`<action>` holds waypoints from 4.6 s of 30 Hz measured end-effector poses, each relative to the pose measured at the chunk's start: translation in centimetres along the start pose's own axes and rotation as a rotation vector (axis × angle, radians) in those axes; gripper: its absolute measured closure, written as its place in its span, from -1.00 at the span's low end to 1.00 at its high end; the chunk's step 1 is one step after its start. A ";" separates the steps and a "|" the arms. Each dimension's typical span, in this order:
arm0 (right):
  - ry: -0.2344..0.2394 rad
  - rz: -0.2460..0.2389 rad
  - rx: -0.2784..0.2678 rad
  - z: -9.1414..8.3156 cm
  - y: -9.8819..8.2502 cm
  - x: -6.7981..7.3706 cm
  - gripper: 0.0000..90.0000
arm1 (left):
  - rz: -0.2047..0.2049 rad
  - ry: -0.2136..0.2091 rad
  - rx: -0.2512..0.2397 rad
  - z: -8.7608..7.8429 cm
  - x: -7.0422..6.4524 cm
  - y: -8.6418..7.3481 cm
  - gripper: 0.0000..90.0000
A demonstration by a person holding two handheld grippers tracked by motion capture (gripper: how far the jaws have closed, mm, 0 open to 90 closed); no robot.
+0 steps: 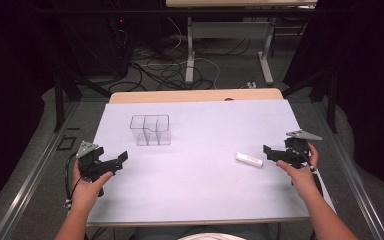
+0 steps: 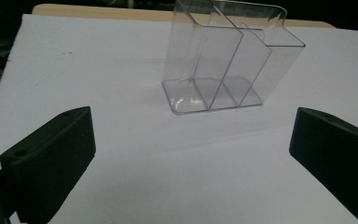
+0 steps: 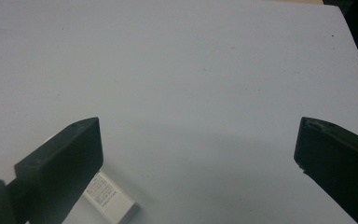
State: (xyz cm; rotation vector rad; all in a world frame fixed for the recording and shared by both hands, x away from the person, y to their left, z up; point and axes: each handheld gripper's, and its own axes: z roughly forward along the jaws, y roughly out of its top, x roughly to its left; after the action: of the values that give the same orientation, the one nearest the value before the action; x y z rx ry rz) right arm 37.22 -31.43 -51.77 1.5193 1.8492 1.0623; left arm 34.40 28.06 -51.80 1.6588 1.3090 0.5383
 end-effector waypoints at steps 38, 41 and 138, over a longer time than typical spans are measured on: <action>0.024 -0.036 -0.008 -0.5 -0.7 0.4 -0.65 | 0.009 0.046 0.026 2.2 -2.4 6.3 -0.57; 0.027 -0.034 -0.006 -0.5 -0.8 0.4 -0.65 | 0.005 0.056 0.031 2.4 -2.3 7.0 -0.52; 0.062 -0.013 0.035 0.2 -1.2 0.3 -0.59 | -0.063 0.053 0.242 11.2 -4.6 9.2 1.00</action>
State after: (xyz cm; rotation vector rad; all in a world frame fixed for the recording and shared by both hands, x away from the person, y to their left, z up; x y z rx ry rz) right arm 36.65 -31.20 -52.87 1.5084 1.9263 1.0878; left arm 46.36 19.37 -48.37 1.8016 1.5084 0.4003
